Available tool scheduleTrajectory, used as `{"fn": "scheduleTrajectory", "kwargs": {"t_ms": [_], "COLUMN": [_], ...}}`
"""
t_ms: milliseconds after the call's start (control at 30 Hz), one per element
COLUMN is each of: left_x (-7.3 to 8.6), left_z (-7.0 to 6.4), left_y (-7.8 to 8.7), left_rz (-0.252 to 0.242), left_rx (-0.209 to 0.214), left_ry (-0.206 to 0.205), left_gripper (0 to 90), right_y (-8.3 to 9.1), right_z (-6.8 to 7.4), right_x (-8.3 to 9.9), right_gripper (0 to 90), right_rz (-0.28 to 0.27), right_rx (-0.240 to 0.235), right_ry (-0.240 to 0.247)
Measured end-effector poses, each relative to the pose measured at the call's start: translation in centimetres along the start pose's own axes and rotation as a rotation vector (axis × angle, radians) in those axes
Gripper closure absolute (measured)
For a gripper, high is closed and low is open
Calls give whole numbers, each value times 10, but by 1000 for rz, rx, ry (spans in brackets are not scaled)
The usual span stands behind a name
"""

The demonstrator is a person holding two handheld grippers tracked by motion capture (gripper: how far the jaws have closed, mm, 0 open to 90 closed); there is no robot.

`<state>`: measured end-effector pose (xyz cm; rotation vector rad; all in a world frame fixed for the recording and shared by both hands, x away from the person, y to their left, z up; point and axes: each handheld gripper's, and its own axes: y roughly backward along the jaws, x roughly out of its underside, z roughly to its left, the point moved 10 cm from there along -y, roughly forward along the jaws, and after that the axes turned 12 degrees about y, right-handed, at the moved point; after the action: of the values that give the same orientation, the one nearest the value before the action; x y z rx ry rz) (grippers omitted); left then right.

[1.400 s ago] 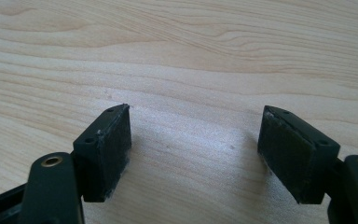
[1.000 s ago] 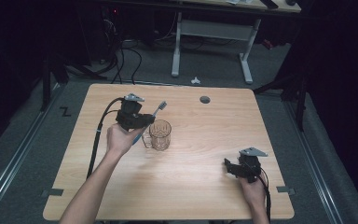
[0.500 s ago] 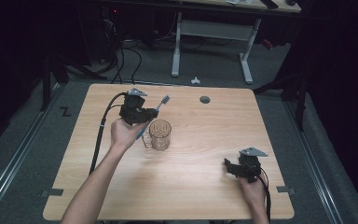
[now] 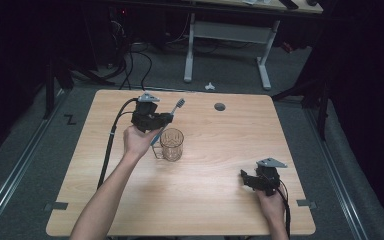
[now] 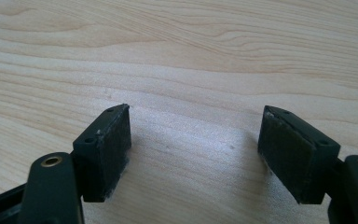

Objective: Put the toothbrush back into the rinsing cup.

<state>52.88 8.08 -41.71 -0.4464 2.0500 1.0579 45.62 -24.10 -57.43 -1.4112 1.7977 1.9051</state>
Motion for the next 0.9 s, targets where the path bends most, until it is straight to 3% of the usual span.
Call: {"fn": "scheduleTrajectory", "kwargs": {"t_ms": [900], "left_x": [4], "left_z": [-1], "left_y": [-6], "left_rz": [-91], "left_rx": [61], "left_ry": [22], "left_gripper": [797], "right_y": [0], "right_z": [0], "right_x": [0], "right_gripper": [257], "right_rz": [0], "right_rx": [0], "right_ry": [2]}}
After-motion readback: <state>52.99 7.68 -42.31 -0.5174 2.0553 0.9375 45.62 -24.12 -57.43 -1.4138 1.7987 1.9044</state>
